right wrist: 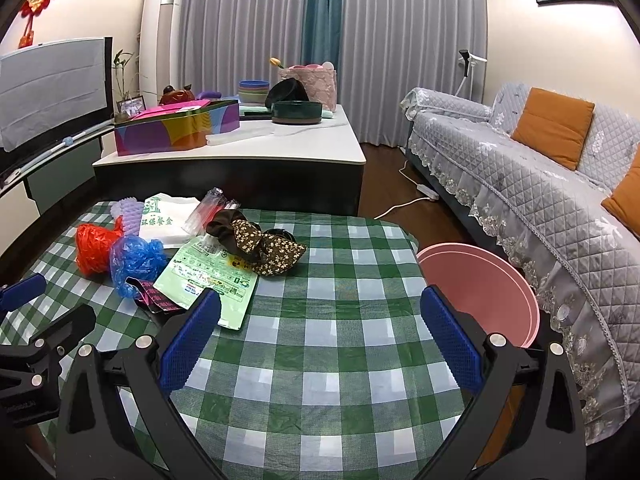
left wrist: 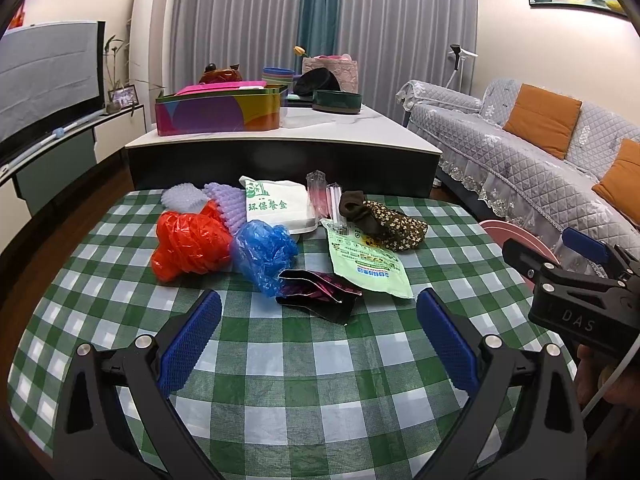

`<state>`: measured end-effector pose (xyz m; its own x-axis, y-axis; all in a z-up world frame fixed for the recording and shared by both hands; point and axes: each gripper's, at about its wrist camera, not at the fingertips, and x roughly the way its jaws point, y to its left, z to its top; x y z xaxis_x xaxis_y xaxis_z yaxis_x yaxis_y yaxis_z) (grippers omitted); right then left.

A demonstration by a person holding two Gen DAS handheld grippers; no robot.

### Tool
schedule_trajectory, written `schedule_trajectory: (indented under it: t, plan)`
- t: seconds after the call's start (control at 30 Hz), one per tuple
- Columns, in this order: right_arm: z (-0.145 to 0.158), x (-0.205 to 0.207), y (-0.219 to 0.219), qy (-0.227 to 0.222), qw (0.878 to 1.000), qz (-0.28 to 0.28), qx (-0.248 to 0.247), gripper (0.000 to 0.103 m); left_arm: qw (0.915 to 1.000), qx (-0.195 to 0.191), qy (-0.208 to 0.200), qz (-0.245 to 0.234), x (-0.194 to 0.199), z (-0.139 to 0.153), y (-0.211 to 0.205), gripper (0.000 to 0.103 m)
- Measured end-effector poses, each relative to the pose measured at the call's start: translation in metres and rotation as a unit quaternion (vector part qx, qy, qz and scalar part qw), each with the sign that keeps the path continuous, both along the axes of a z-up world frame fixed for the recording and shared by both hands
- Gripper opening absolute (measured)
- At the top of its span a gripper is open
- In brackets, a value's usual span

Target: Collect trash

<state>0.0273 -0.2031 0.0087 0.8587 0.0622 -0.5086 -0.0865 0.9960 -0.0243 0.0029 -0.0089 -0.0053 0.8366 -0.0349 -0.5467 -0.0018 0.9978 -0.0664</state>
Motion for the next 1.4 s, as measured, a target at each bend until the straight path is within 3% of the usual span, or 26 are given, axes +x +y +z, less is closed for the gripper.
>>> schedule_trajectory:
  t: [1.4]
  plan:
    - [-0.0013, 0.0006, 0.0017, 0.008, 1.000, 0.005, 0.006, 0.098, 1.0000, 0.000, 0.000, 0.001, -0.0001, -0.0006, -0.0001, 0.095]
